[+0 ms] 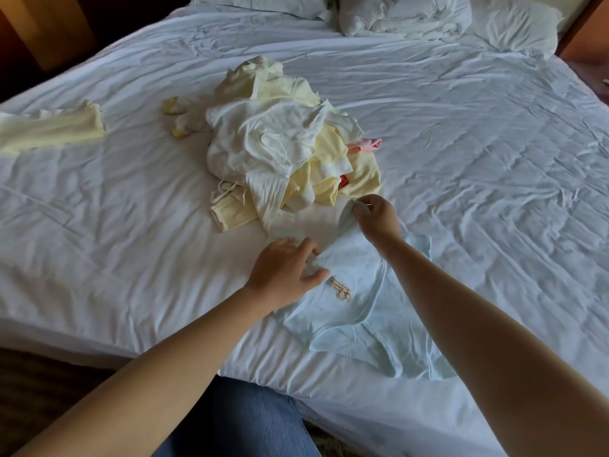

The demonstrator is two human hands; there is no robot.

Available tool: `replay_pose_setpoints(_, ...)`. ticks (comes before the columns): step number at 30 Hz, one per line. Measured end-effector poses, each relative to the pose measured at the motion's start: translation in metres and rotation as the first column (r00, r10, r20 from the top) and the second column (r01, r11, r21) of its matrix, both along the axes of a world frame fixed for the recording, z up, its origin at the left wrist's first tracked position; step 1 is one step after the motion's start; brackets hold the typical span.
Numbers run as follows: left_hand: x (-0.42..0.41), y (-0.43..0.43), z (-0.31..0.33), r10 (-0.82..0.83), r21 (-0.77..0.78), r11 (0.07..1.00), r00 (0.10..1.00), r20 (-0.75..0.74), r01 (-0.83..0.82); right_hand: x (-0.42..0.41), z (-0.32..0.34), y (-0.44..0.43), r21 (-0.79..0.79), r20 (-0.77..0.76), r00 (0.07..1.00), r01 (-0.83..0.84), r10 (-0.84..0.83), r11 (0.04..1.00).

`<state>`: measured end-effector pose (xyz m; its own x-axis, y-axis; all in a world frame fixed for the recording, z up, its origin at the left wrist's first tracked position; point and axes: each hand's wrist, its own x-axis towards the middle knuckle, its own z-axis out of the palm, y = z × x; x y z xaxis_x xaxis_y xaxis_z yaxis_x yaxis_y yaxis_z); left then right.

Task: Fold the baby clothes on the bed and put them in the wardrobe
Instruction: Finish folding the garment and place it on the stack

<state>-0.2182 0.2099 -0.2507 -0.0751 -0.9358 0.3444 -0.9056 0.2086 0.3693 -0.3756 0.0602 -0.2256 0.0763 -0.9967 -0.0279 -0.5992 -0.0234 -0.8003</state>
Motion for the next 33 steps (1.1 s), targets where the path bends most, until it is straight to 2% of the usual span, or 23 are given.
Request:
replay_pose_setpoints(3, 0.008, 0.003, 0.001, 0.064, -0.03, 0.998, 0.993, 0.1, -0.061, 0.0, -0.005, -0.001, 0.022, -0.034, 0.997, -0.072, 0.073, 0.997)
replay_pose_setpoints(6, 0.012, 0.004, -0.007, 0.099, 0.029, 0.994, 0.972, 0.214, -0.108, 0.0, -0.01, 0.001, 0.034, -0.122, 0.977, -0.172, 0.175, 0.985)
replay_pose_setpoints(9, 0.007, 0.004, -0.016, 0.039, -0.041, 0.999, 0.98, 0.196, -0.031, -0.008, -0.009, 0.012, -0.135, -0.324, 0.923, -0.262, 0.207, 0.956)
replay_pose_setpoints(12, -0.004, 0.011, -0.017, -0.114, -0.128, 0.984, 0.989, 0.095, 0.126, -0.026, -0.006, 0.032, -0.2, -0.314, 0.918, -0.312, 0.241, 0.929)
replay_pose_setpoints(14, -0.015, 0.024, -0.014, -0.226, -0.075, 0.971, 0.974, 0.021, 0.227, -0.045, -0.006, 0.047, -0.213, -0.354, 0.897, -0.352, 0.264, 0.912)
replay_pose_setpoints(17, -0.025, 0.039, -0.012, -0.285, 0.138, 0.951, 0.958, 0.039, 0.277, -0.069, -0.009, 0.069, -0.206, -0.455, 0.841, -0.42, 0.293, 0.884)
replay_pose_setpoints(23, -0.042, 0.042, 0.0, -0.199, 0.221, 0.957, 0.98, 0.031, 0.187, -0.083, -0.015, 0.088, 0.006, -0.524, 0.761, -0.445, 0.382, 0.896)
replay_pose_setpoints(26, -0.047, 0.042, 0.007, -0.147, 0.268, 0.953, 0.989, 0.006, 0.14, -0.084, -0.013, 0.091, 0.017, -0.551, 0.745, -0.44, 0.375, 0.898)
replay_pose_setpoints(28, -0.05, 0.045, 0.01, -0.104, 0.28, 0.954, 0.994, -0.033, 0.109, -0.084, -0.012, 0.092, -0.022, -0.559, 0.769, -0.388, 0.31, 0.921)
replay_pose_setpoints(31, -0.053, 0.047, 0.012, -0.077, 0.278, 0.956, 0.995, -0.06, 0.091, -0.078, -0.011, 0.086, -0.051, -0.391, 0.907, -0.191, 0.157, 0.98)
replay_pose_setpoints(33, -0.053, 0.047, 0.013, -0.078, 0.288, 0.953, 0.995, -0.06, 0.093, -0.073, -0.01, 0.077, -0.034, -0.321, 0.942, -0.114, 0.097, 0.993)
